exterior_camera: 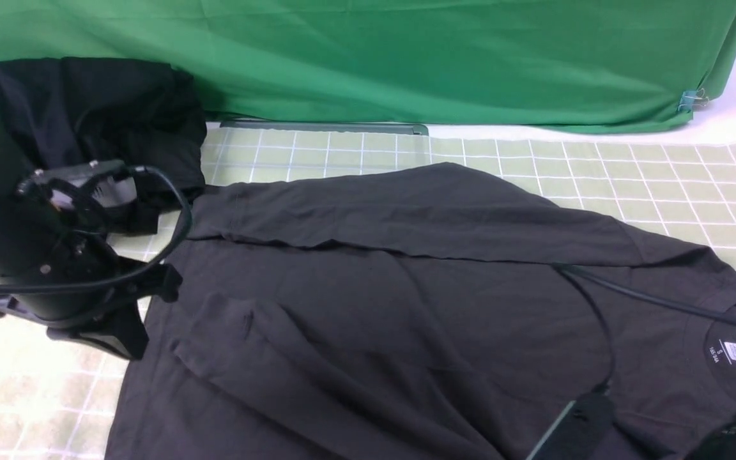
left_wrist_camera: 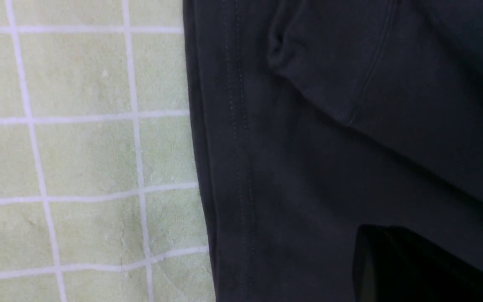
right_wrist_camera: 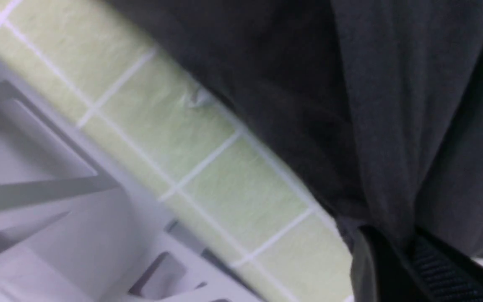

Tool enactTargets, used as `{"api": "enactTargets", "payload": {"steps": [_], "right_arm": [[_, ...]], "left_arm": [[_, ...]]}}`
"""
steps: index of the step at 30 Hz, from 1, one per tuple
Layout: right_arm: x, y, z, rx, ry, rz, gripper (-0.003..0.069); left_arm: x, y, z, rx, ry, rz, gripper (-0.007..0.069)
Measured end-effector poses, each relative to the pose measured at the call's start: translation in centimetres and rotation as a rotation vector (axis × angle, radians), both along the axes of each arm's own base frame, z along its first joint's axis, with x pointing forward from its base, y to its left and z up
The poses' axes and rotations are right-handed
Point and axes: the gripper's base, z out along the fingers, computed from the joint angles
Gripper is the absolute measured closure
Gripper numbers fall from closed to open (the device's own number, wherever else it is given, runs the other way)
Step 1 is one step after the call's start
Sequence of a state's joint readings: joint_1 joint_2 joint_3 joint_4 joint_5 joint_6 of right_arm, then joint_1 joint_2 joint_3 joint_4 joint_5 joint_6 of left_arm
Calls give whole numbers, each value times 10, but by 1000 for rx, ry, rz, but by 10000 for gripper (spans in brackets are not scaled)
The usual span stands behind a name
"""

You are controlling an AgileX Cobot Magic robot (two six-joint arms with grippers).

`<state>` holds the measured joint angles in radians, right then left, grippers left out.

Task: Fold a long-sleeved shirt over a green coffee tablecloth.
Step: 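Grab the top left corner of the dark shirt with the left gripper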

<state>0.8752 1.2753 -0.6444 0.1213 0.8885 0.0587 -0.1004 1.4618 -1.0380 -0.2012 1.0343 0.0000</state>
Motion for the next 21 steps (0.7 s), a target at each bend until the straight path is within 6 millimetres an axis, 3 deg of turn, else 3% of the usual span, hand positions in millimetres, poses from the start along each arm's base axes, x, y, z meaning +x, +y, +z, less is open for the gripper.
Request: {"api": "enactTargets", "payload": {"steps": [7, 13, 15, 17, 21], "right_arm": [[-3, 1, 1, 15, 34, -24, 596], [-8, -4, 0, -37, 88, -5, 332], [-10, -6, 2, -48, 96, 13, 289], [-10, -7, 8, -31, 70, 19, 297], [-8, -9, 36, 71, -57, 4, 421]], "left_arm": [[1, 0, 1, -2, -19, 9, 630], [9, 0, 5, -22, -64, 96, 629], [19, -1, 10, -28, -82, 108, 629], [35, -3, 17, -33, -103, 111, 629], [82, -4, 21, -10, -140, 150, 627]]}}
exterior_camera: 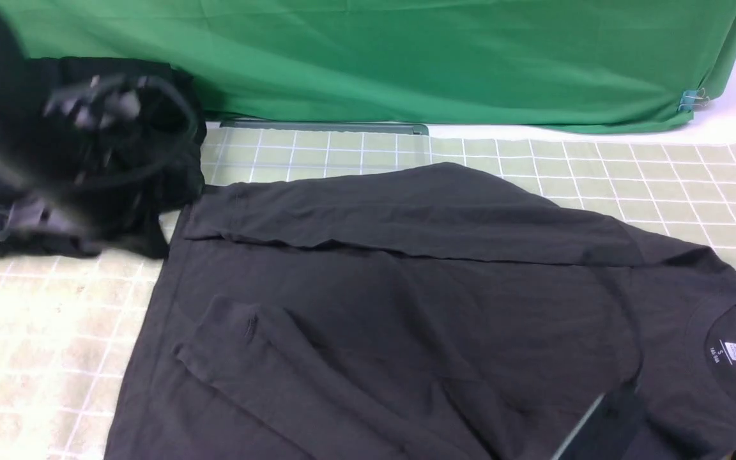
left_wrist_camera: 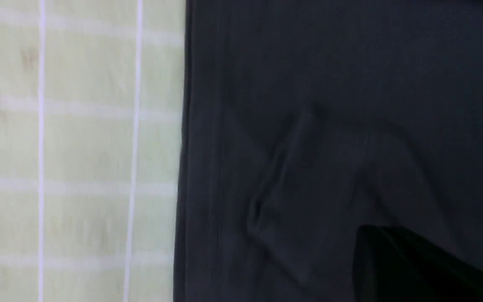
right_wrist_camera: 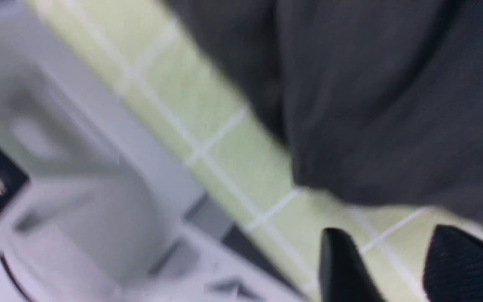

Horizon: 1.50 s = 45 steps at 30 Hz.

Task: Fold a long-sleeved shirt over a green coffee tablecloth.
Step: 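Grab the top left corner of the dark shirt with the left gripper, then fold the left side of the dark shirt inward over its body with the left gripper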

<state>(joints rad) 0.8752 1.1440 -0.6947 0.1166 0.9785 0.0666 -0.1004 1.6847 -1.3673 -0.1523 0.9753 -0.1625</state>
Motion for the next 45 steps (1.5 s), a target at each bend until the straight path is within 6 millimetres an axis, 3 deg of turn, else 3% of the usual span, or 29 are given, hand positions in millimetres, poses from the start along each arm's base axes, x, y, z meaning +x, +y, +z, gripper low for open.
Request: {"api": "enactTargets", "payload": {"steps": [1, 3, 4, 7, 8, 10, 14, 17, 21, 26, 29, 32, 38, 45], "right_arm": [[0, 0, 3, 13, -13, -3, 433], [-1, -3, 15, 68, -67, -19, 470], [-3, -6, 24, 114, -107, -32, 483], [-6, -11, 32, 150, -141, -42, 478], [-7, -12, 33, 154, -144, -43, 476], [-8, -14, 36, 166, -155, -46, 456], [-8, -14, 36, 166, -165, -45, 431], [-6, -15, 36, 161, -177, -55, 425], [-4, -17, 37, 142, -206, -61, 422], [-3, -17, 37, 138, -209, -85, 419], [-3, -17, 37, 139, -208, -89, 419], [-3, -17, 37, 139, -207, -90, 419], [-3, -17, 37, 139, -207, -90, 419], [-3, -17, 37, 137, -212, -90, 418]], "left_arm": [[3, 0, -1, 1, 0, 2, 627], [26, 0, -11, 27, 9, 7, 615], [46, 1, -19, 63, 15, 2, 585], [69, 2, -38, 110, 46, 9, 509], [70, 3, -36, 112, 39, 11, 502], [88, 3, -52, 135, 50, 11, 391], [105, 2, -69, 147, 49, 10, 273], [110, 1, -81, 141, 57, 14, 252], [115, 0, -95, 129, 71, 21, 281], [119, 0, -108, 134, 75, 20, 375], [119, 0, -109, 134, 75, 20, 437], [119, -1, -109, 135, 77, 0, 573], [114, -5, -108, 101, 121, -38, 622], [98, -15, -57, 92, 86, -84, 623]]}}
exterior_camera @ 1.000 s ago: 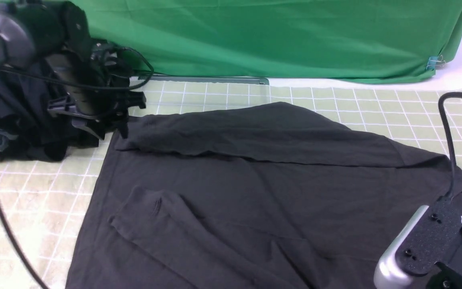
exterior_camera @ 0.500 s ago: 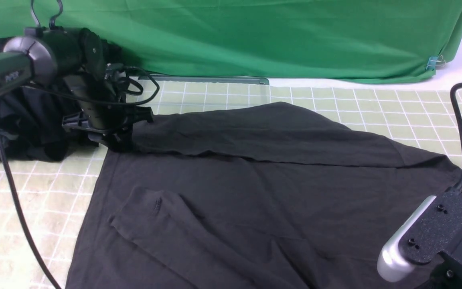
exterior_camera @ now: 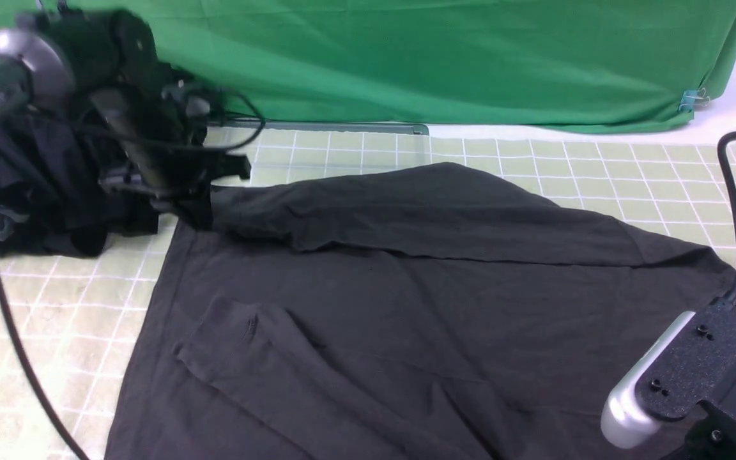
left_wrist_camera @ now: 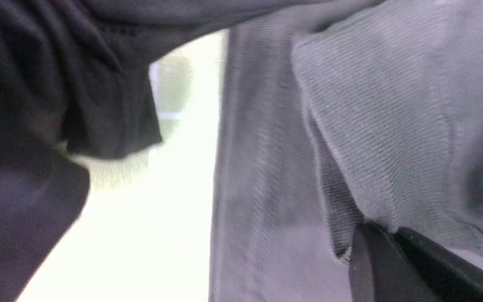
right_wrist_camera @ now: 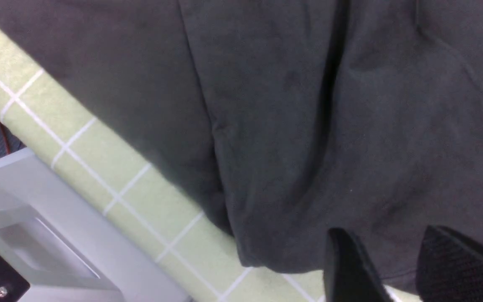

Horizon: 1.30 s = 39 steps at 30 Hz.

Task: Fold a long-sleeved shirt over a green coffee tablecloth.
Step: 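Fold the left side of the dark shirt inward over its body with the left gripper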

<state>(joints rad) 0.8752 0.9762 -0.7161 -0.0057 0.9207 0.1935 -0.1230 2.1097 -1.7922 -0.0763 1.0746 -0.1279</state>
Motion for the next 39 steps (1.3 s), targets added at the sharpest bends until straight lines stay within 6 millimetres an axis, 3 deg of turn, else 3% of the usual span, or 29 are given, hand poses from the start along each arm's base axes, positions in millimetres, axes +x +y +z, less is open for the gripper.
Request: {"api": "enactTargets", "payload": {"steps": [6, 15, 20, 21, 22, 28, 32, 39], "right_arm": [[7, -1, 2, 1, -78, -32, 418], [22, -10, 7, -68, -233, -130, 418], [28, -17, 8, -87, -257, -176, 418], [29, -17, 8, -87, -258, -179, 418], [31, -20, 8, -90, -259, -197, 418], [34, -22, 9, -75, -273, -215, 418], [35, -21, 10, -62, -283, -212, 418], [35, -21, 10, -58, -283, -214, 418]], "left_arm": [[-33, -24, 57, 17, -33, -93, 623], [-99, -37, 85, 18, -10, -125, 623], [-145, -29, 79, 13, 39, -91, 623], [-147, -28, 79, 13, 41, -89, 623], [-163, -24, 74, 9, 55, -65, 623], [-202, -16, 55, -30, 75, -11, 623], [-215, -14, 36, -42, 121, 7, 623], [-221, -14, 16, -64, 121, 15, 621]]}}
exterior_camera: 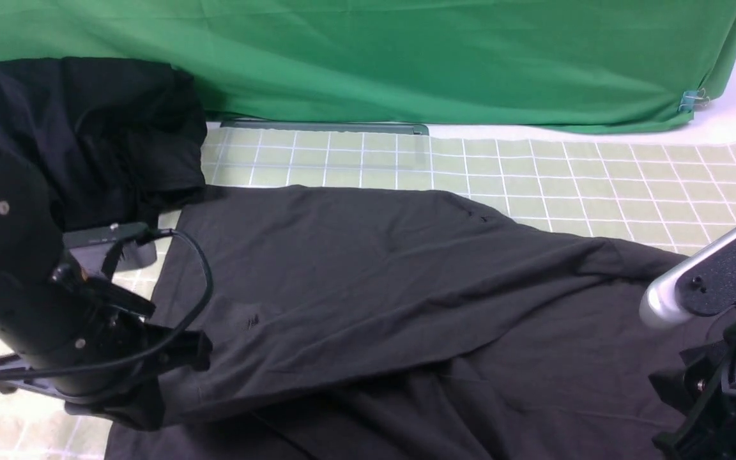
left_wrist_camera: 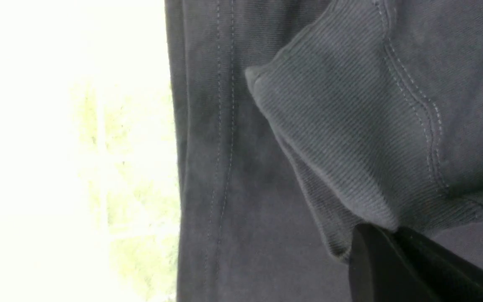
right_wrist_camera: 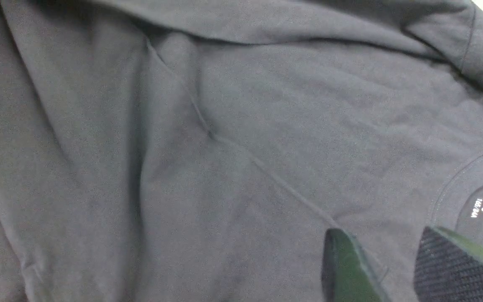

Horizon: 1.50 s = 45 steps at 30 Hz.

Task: Fold a long-sleeved shirt over a green coffee tablecloth.
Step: 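Fold the left side of the dark shirt inward over its body with the left gripper, then grasp the near edge of the shirt at its hem and shoulder corners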

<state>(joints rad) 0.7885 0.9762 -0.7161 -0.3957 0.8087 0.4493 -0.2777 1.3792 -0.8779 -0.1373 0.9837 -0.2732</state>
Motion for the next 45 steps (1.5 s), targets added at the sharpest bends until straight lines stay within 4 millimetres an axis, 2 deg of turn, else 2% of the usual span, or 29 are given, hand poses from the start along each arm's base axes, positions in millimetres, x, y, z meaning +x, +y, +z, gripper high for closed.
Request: {"api": "enactTargets", "payload": {"steps": [5, 10, 13, 14, 17, 23, 27, 29, 32, 34, 35, 37, 38, 42, 45], "right_arm": [[0, 0, 0, 5, 1, -7, 418], [0, 0, 0, 9, 0, -9, 418], [0, 0, 0, 15, 2, -16, 418], [0, 0, 0, 15, 3, -17, 418], [0, 0, 0, 19, 4, -20, 418], [0, 1, 0, 24, 2, -19, 418], [1, 1, 1, 33, -5, -14, 418], [1, 2, 1, 35, -7, -13, 418], [0, 2, 0, 31, 7, 6, 418], [-6, 5, -3, 18, 62, 74, 418], [-7, 5, -3, 7, 67, 92, 418], [-14, 8, -7, 4, 141, 169, 418], [-21, 12, -10, 18, 219, 236, 418], [-29, 28, -19, 55, 352, 324, 418], [-36, 39, -31, -2, 431, 408, 408]], "left_arm": [[0, 0, 0, 1, -4, -11, 571], [-5, 3, -1, 41, 55, -26, 425], [-15, 6, -3, 63, 150, -36, 293], [-15, 6, -3, 64, 156, -37, 286], [-29, 10, -15, 88, 255, -45, 199], [-65, 20, -54, 129, 412, -46, 169], [-76, 24, -73, 140, 399, -40, 172], [-77, 25, -76, 144, 392, -35, 179], [-75, 25, -78, 145, 351, -19, 253], [-74, 25, -78, 145, 349, -17, 354], [-74, 25, -78, 145, 349, -17, 377], [-75, 25, -78, 145, 353, -16, 475], [-75, 26, -78, 147, 352, -17, 566], [-75, 28, -76, 174, 366, -39, 611], [-75, 31, -66, 210, 374, -62, 611]]}}
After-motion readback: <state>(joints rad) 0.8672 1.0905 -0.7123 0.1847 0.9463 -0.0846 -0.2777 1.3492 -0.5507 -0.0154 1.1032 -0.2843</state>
